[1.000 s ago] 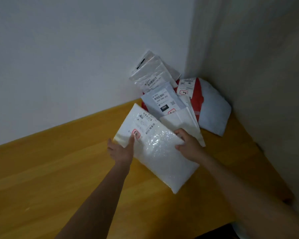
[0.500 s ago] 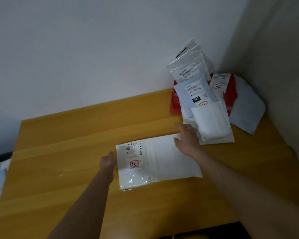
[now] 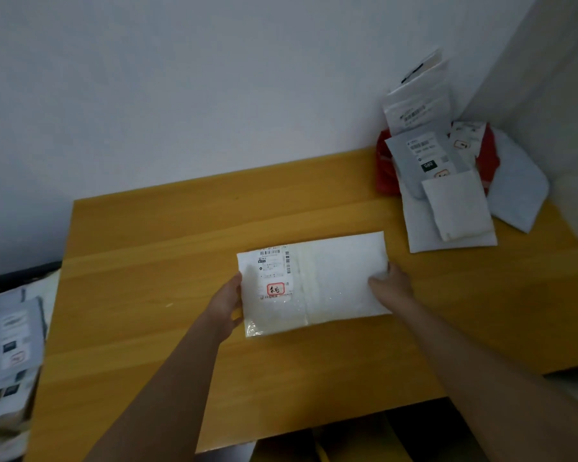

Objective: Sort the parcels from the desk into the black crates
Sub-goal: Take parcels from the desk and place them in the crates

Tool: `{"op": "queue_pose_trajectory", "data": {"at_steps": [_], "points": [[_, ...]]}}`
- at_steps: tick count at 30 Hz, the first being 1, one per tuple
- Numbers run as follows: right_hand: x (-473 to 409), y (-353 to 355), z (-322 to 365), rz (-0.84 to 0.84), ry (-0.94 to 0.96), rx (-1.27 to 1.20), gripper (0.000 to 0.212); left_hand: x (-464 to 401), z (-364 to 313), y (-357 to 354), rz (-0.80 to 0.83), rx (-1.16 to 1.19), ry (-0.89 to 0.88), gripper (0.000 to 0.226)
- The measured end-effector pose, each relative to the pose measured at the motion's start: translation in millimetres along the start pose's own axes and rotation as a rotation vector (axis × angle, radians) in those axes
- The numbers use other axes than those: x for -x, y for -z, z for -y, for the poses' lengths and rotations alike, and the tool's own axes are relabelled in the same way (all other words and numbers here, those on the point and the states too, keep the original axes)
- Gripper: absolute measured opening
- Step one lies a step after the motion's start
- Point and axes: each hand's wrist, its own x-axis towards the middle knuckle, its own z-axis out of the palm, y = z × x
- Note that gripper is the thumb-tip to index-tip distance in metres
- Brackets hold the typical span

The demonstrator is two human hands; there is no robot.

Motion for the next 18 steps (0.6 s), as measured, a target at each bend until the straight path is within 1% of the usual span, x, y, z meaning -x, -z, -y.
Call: {"op": "queue_pose_trajectory", "data": {"at_steps": [3, 4, 6, 8, 10, 12, 14, 16, 18], "points": [[15.4, -9.5, 15.5, -0.011, 0.101, -0.115, 0.063, 11.4, -12.1, 30.2, 0.019, 0.077, -0.086, 0.027], [19.9, -10.7, 21.9, -0.031, 0.127, -0.15, 0.062, 13.5, -15.9, 37.3, 0.021, 0.095, -0.119, 0.026], [28.4, -9.5, 34.7, -0.087, 0.167, -0.213, 0.058, 17.3, -23.5, 48.0, 0.006, 0.106, -0.168, 0.032], [36.0, -3.3, 46.7, -0.152, 0.217, -0.224, 0.053, 23.3, -31.8, 54.4, 0.0, 0.153, -0.214, 0.035], [42.6, 6.1, 59.8, -0.213, 0.275, -0.226, 0.05, 30.5, -39.9, 58.6, 0.046, 0.206, -0.29, 0.033], [49.3, 16.3, 75.2, -0.272, 0.347, -0.278, 0.048, 45.2, -50.3, 59.6, 0.12, 0.236, -0.384, 0.047], [55.7, 26.7, 91.9, -0.33, 0.415, -0.335, 0.047, 56.5, -59.0, 59.3, 0.128, 0.292, -0.44, 0.062], [60.4, 35.8, 104.8, -0.376, 0.464, -0.417, 0.047, 68.7, -67.2, 56.1, 0.121, 0.363, -0.486, 0.065], [62.2, 43.2, 113.1, -0.415, 0.511, -0.487, 0.046, 81.2, -76.1, 51.3, 0.114, 0.415, -0.54, 0.064]]}}
